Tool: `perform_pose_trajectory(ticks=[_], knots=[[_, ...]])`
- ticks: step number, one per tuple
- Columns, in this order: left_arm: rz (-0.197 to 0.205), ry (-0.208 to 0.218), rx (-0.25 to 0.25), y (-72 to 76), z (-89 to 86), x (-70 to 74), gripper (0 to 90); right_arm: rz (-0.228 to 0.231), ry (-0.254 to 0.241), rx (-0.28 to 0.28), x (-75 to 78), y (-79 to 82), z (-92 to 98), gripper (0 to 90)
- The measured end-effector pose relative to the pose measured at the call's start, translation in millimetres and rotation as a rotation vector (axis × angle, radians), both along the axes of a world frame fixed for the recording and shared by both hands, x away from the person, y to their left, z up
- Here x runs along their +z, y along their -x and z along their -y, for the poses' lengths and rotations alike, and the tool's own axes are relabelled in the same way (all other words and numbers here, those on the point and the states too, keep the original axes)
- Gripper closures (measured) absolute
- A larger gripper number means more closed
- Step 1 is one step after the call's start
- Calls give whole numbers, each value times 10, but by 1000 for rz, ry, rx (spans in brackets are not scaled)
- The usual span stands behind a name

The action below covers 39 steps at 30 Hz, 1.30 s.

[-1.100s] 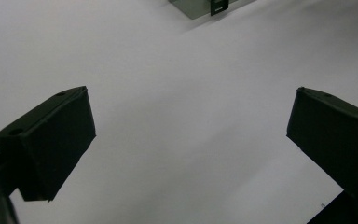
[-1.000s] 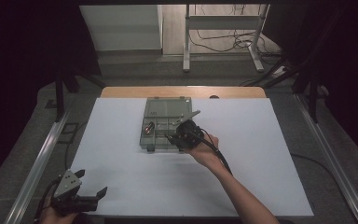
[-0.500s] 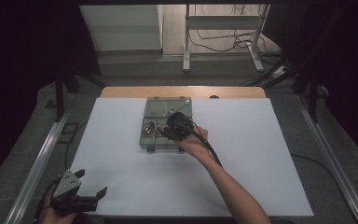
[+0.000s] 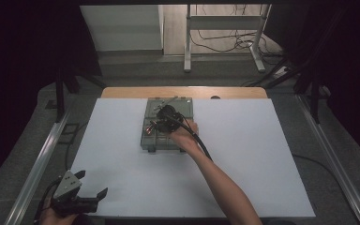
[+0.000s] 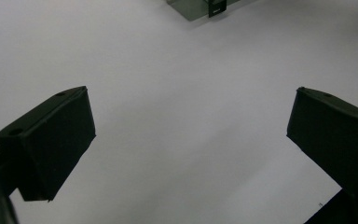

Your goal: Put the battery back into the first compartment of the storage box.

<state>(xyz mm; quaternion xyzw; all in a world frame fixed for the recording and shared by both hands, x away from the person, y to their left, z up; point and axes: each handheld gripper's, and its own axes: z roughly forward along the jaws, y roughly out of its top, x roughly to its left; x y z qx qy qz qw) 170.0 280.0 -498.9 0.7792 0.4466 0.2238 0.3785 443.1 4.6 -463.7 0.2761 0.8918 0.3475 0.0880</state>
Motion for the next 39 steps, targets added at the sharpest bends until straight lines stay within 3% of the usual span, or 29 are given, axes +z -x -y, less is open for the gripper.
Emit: perform_pose_trajectory(ticks=[15,21,25,39], knots=[[3,-7,-6,4,7,-2,16,-4,36,-33,-186,-224,-346,758],[3,-8,-7,4,8,-2,16,-29,31,-41,-190,-241,-331,557],[4,-13,-8,5,13,-1,16,-50,32,-18,-169,-234,-278,454],[3,-10,-5,4,12,-2,16,-15,10,40,-97,-77,-73,281]])
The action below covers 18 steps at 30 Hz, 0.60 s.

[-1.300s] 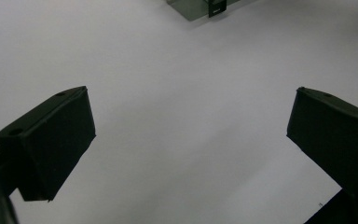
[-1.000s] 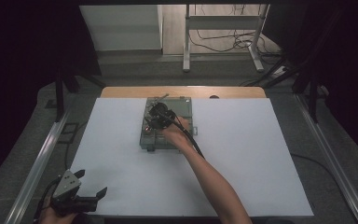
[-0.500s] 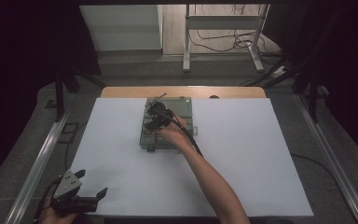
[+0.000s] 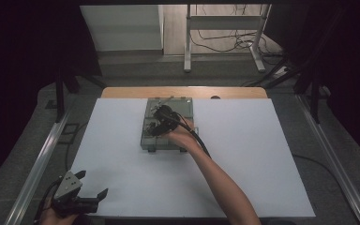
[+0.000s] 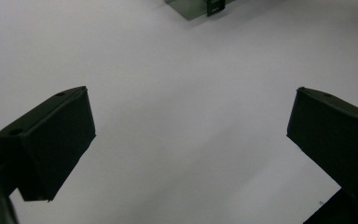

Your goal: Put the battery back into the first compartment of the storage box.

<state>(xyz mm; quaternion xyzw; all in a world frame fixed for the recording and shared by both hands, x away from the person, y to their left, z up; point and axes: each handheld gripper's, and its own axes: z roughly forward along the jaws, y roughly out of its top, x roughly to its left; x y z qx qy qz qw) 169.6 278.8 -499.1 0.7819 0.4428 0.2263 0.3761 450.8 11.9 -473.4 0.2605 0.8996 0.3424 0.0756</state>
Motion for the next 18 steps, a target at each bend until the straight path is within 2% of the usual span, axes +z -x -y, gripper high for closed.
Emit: perform_pose_trajectory(ticks=[18], knots=[[-3,-5,1,-2,4,0,16,5,-35,47,85,308,338,212]])
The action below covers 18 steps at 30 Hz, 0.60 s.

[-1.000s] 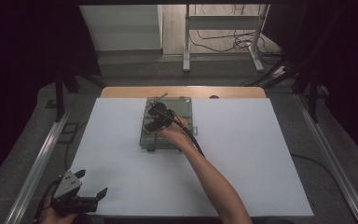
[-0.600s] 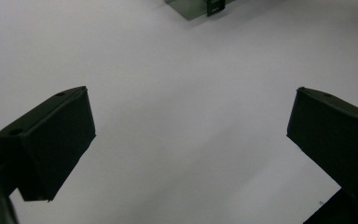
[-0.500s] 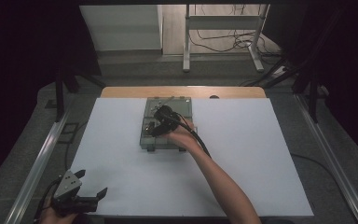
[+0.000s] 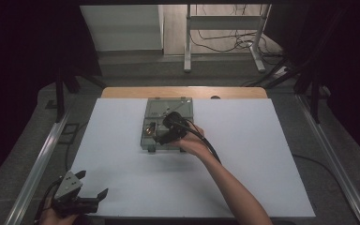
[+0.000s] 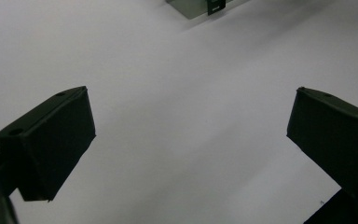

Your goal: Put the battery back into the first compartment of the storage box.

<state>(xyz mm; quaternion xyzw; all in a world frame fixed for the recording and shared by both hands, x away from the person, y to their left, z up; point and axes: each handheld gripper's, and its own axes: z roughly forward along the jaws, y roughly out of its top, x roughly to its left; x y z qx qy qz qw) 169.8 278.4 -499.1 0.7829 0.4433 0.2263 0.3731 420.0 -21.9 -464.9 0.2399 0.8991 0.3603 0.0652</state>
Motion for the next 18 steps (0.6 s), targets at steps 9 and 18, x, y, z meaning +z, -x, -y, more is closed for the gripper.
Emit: perform_pose_trajectory(ticks=[9,18], knots=[[-2,-1,2,-2,2,-1,16,15,21,6,20,166,192,174],[-1,-3,1,-1,5,0,16,14,40,10,17,324,359,110]])
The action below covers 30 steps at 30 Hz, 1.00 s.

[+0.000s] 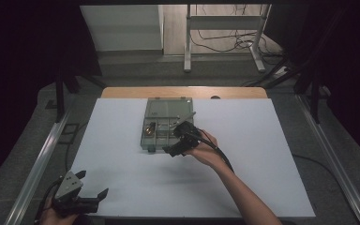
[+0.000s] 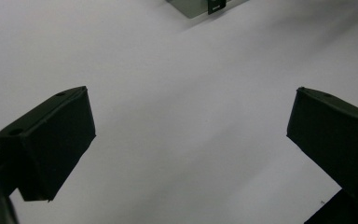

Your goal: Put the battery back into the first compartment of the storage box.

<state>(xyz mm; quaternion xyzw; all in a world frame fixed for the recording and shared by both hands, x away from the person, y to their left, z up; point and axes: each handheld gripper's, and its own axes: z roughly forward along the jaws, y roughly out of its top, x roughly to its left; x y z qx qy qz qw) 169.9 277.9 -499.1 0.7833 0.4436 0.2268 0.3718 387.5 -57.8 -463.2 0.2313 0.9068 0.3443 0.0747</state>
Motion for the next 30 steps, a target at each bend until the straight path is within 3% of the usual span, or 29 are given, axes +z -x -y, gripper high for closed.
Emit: perform_pose_trajectory(ticks=[4,13,30], knots=[[1,2,-1,1,-4,1,16,-19,-14,-5,8,58,70,80],[2,0,-3,3,-2,1,16,12,-6,-21,6,208,234,16],[1,-7,-3,2,6,1,16,39,-37,-82,27,495,710,10]])
